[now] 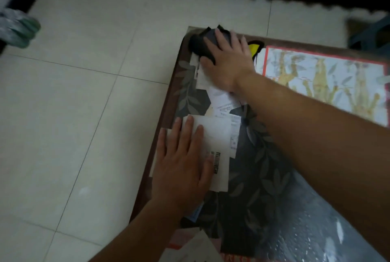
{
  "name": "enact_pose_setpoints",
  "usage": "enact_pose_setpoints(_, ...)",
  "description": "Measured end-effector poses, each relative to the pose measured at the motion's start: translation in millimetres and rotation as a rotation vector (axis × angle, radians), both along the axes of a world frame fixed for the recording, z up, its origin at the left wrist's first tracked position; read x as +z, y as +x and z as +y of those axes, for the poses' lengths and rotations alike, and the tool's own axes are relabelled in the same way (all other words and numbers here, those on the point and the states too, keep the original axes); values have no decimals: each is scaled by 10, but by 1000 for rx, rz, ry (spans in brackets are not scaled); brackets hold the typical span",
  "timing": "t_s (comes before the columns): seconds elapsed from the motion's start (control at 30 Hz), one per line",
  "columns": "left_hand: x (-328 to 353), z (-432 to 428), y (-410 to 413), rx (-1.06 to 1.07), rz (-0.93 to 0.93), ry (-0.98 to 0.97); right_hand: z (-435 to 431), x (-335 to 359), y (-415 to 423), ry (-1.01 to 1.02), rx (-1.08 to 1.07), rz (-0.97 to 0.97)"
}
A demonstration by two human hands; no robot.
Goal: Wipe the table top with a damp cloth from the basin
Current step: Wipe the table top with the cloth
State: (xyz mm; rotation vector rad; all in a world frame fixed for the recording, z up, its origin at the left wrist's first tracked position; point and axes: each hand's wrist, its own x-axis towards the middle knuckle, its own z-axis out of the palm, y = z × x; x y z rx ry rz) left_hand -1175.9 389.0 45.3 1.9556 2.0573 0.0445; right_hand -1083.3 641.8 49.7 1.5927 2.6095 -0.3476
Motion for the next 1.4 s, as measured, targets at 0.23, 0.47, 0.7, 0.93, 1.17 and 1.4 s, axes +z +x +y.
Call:
enact_pose_setpoints(0.23,-20,7,-19,0,9,39,-519,16,788,-34,247,29)
enact_pose_setpoints(0.47,-32,10,-24,-15,50,69,-1288,-1,1389,-24,-22,-36)
enact_pose_setpoints(0.7,-20,-22,-8,-22,28,108,-1885,-6,2472,2,-148,-40)
enact_pose_setpoints(0.93,84,-157,80,-38,12,247,-3388,-17,1988,-16,173,-10)
enact_pose_setpoints(1.17,308,-1511,489,-13,11,-9,-2931,19,2804,-59,-327,-1)
enact_pose_setpoints(1.4,139,-2236,384,17,18,-154,-4357,25,2259,-57,168,-19)
